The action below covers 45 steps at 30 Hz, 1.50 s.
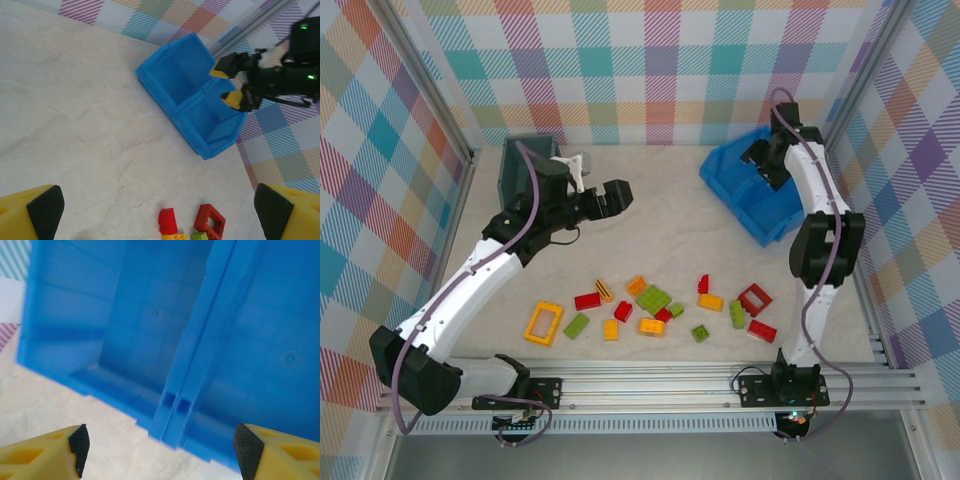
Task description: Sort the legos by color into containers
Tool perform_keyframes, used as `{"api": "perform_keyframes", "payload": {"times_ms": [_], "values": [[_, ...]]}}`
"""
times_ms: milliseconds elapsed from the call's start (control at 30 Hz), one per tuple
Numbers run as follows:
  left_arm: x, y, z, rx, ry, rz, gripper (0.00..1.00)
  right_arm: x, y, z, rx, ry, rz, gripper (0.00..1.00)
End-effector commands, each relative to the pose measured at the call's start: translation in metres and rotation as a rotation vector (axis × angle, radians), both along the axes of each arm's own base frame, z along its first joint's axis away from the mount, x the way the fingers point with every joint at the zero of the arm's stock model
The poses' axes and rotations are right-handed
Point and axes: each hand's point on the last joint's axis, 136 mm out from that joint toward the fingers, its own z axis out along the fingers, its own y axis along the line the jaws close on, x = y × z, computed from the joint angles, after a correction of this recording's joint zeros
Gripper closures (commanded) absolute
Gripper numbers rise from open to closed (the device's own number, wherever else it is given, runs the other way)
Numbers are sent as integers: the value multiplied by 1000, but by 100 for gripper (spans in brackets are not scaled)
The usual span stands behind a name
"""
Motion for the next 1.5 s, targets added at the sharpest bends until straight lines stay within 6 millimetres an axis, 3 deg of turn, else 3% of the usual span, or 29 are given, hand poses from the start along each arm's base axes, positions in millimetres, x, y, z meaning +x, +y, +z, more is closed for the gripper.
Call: {"api": "perform_keyframes", "payload": {"times_ms": [0, 100, 167, 267, 433, 567, 633, 767, 900, 967, 1067, 1133, 1267, 1300, 1467], "values": [[3, -11, 12, -12, -57, -33, 0, 1, -2, -14, 6, 76, -21, 24], [5, -7, 4, 23, -45, -14, 0, 6, -3, -28, -9, 122, -25, 28], [11, 8, -4, 101, -19, 63, 0, 10, -1, -37, -4, 132, -15, 33], [32, 61, -27, 262, 105, 267, 0, 16, 0, -44, -24, 130, 13, 47], [93, 150, -76, 265, 347, 464, 13, 19, 15, -40, -145, 118, 138, 73], [142, 200, -121, 293, 479, 548, 31, 17, 38, -33, -210, 102, 234, 80], [166, 214, -142, 296, 532, 549, 31, 13, 49, -28, -245, 97, 276, 83], [211, 202, -157, 300, 493, 426, 21, 5, 70, -21, -283, 84, 349, 86], [234, 199, -171, 336, 487, 388, 25, -3, 87, -23, -297, 86, 401, 88], [238, 199, -181, 354, 494, 382, 33, -6, 95, -24, -296, 88, 422, 89], [239, 197, -192, 361, 511, 366, 55, -10, 106, -23, -292, 81, 462, 91], [237, 187, -192, 364, 503, 333, 75, -11, 113, -22, -304, 73, 498, 91], [226, 146, -177, 349, 477, 212, 96, -19, 118, -24, -320, 80, 567, 95], [219, 131, -175, 329, 484, 169, 100, -23, 120, -26, -318, 85, 600, 97], [188, 71, -161, 266, 483, 121, 100, -57, 115, -25, -314, 89, 678, 99]]}}
